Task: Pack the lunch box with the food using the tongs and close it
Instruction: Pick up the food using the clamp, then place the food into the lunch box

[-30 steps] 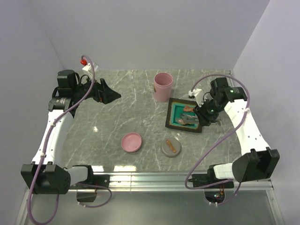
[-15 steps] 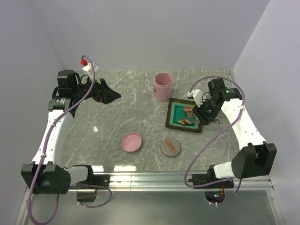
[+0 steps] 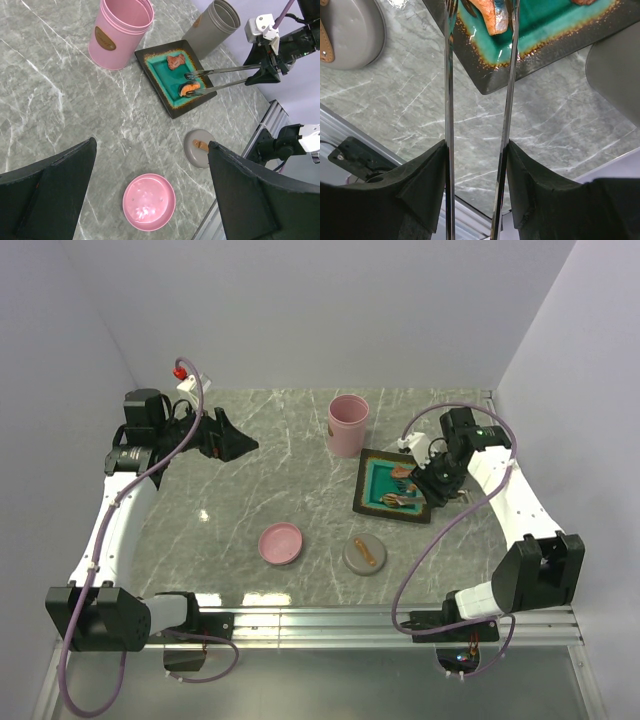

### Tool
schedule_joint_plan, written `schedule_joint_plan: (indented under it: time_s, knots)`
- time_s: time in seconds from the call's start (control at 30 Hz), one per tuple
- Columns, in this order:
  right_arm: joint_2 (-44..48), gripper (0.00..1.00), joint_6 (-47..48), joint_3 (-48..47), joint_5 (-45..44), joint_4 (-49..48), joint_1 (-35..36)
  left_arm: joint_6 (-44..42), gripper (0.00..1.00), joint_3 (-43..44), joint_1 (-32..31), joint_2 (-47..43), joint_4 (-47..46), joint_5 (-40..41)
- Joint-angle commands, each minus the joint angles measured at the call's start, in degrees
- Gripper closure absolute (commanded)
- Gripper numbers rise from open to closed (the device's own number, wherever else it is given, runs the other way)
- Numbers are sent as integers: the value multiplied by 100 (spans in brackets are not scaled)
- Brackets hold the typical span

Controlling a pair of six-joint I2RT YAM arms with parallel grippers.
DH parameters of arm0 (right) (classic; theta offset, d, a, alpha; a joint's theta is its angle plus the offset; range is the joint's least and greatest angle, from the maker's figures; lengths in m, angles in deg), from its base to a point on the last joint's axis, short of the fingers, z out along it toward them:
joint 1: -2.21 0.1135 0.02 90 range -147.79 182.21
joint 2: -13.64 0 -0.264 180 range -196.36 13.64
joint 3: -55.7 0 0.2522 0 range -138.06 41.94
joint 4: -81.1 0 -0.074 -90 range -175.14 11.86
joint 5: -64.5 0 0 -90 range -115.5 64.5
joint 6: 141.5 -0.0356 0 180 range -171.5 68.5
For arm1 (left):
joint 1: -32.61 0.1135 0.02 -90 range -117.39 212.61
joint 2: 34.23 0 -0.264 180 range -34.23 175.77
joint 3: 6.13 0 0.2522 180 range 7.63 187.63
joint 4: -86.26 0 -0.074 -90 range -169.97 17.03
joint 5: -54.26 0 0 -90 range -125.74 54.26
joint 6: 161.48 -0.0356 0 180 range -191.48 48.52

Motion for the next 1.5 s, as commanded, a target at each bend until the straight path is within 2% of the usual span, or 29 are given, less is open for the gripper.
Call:
schedule_joint_plan:
  time_s: [0.0,0.23,0.47,0.67,1.07,1.27,1.47]
  knots:
    - [-81,45,71,87,-67,-168,20,-91,1,139,23,25,-41,-28]
    - [-213,46,45,158,-128,-317,20,-82,0,165,23,42,-49,-90]
    - [-143,60,53,44,-76,-194,11,-73,1,148,23,42,-58,-72]
    - [15,66,-8,-176,-23,-54,20,-64,1,183,23,60,-49,-81]
    - [261,67,-184,-844,355,385,-33,-55,1,174,14,7,-67,-107]
    - [306,68,-369,-1695,829,631,-445,-38,1,192,23,-2,-93,-352]
    - [-282,67,-176,-3372,1532,1457,-1534,-38,1,148,14,-10,-146,-529]
